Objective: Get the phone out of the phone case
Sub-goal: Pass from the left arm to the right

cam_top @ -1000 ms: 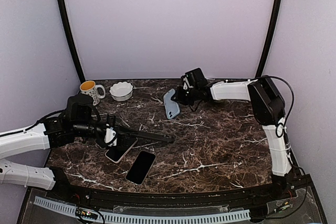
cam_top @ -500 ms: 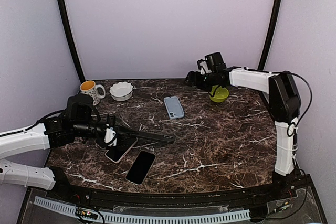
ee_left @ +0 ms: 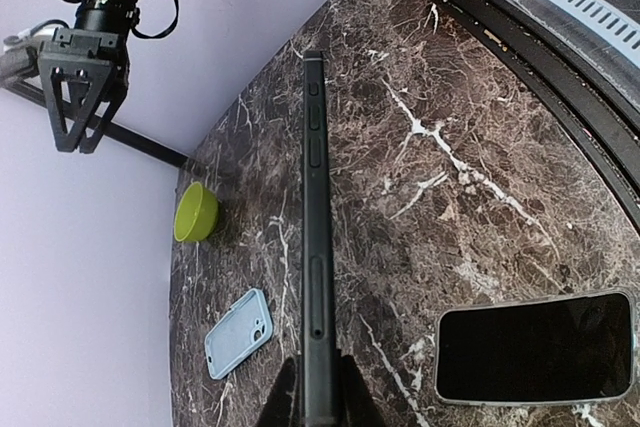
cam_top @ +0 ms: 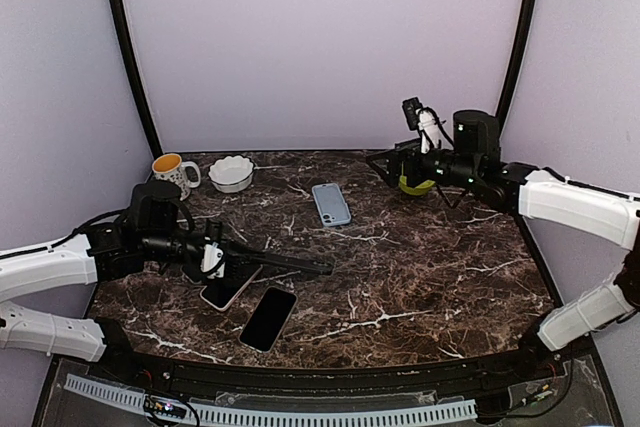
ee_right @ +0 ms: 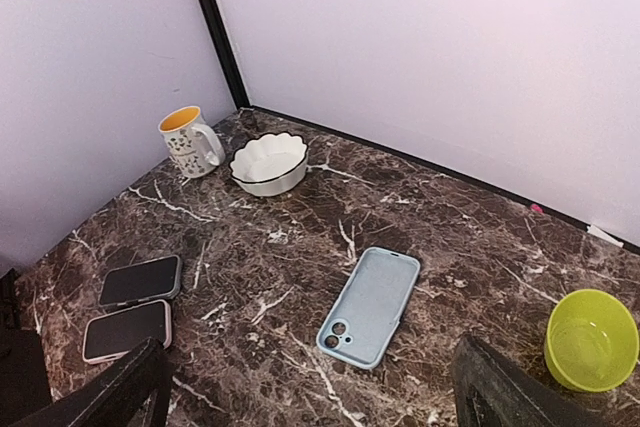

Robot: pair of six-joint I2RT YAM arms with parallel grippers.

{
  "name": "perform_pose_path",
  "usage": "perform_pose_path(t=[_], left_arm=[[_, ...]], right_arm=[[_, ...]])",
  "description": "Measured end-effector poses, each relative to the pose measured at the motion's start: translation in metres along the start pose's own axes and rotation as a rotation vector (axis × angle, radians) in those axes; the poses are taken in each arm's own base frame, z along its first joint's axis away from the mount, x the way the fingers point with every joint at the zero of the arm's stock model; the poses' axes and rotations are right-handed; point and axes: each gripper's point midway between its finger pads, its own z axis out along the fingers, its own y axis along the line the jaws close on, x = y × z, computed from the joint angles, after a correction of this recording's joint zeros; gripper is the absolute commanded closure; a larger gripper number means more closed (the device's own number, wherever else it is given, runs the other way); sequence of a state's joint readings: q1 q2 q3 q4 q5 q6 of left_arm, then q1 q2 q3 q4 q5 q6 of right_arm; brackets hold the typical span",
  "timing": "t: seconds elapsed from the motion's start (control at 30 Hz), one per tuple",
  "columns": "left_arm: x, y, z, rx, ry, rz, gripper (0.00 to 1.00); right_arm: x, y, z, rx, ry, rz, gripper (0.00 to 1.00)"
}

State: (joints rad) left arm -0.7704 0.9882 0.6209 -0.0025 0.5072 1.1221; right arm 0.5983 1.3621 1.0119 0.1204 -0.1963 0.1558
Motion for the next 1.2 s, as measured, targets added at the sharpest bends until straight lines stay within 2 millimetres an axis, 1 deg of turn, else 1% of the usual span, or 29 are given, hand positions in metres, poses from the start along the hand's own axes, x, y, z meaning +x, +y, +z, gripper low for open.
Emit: perform_pose_path(t=[0.07, 0.13, 0.2, 0.3, 0.37, 0.43, 0.53, 0.63, 0.73, 0.83, 0.97, 1.07, 1.2], left_arm=[[-0.001, 0.000, 0.001, 0.002, -0.005, -0.008, 1.00], [-0.001, 0.000, 0.001, 0.003, -0.009, -0.018, 1.00], [0.000, -0.001, 0.003, 0.004, -0.010, -0.033, 1.00], [0.001, -0.001, 0.005, 0.004, -0.014, -0.059, 1.00], [0.002, -0.001, 0.007, 0.004, -0.016, -0.081, 1.00], [0.002, 0.000, 0.010, 0.005, -0.022, -0.110, 1.00], [0.002, 0.000, 0.013, 0.008, -0.033, -0.171, 1.00], [0.003, -0.001, 0.017, 0.022, -0.041, -0.247, 1.00], [0.003, -0.001, 0.022, 0.041, -0.049, -0.324, 1.00], [0.000, 0.002, 0.026, 0.060, -0.063, -0.371, 1.00], [-0.006, 0.006, 0.026, 0.074, -0.093, -0.407, 1.00], [-0.010, 0.005, 0.026, 0.090, -0.111, -0.429, 1.00], [-0.012, 0.005, 0.029, 0.109, -0.125, -0.448, 1.00]], right_arm=[[-0.003, 0.011, -0.007, -0.027, -0.020, -0.006, 0.01], [-0.006, 0.019, -0.019, -0.051, -0.044, -0.007, 0.01], [-0.013, 0.028, -0.034, -0.075, -0.085, -0.013, 0.01], [-0.021, 0.044, -0.049, -0.126, -0.125, -0.033, 0.01], [-0.022, 0.058, -0.056, -0.168, -0.135, -0.064, 0.01], [-0.017, 0.076, -0.062, -0.213, -0.130, -0.110, 0.01], [-0.005, 0.102, -0.067, -0.268, -0.110, -0.187, 0.02], [0.019, 0.132, -0.079, -0.346, -0.089, -0.294, 0.04], [0.042, 0.151, -0.093, -0.410, -0.074, -0.393, 0.08], [0.055, 0.162, -0.100, -0.448, -0.067, -0.466, 0.14], [0.068, 0.174, -0.101, -0.485, -0.048, -0.541, 0.24], [0.085, 0.184, -0.095, -0.506, -0.010, -0.594, 0.34], [0.109, 0.189, -0.084, -0.512, 0.058, -0.639, 0.45]])
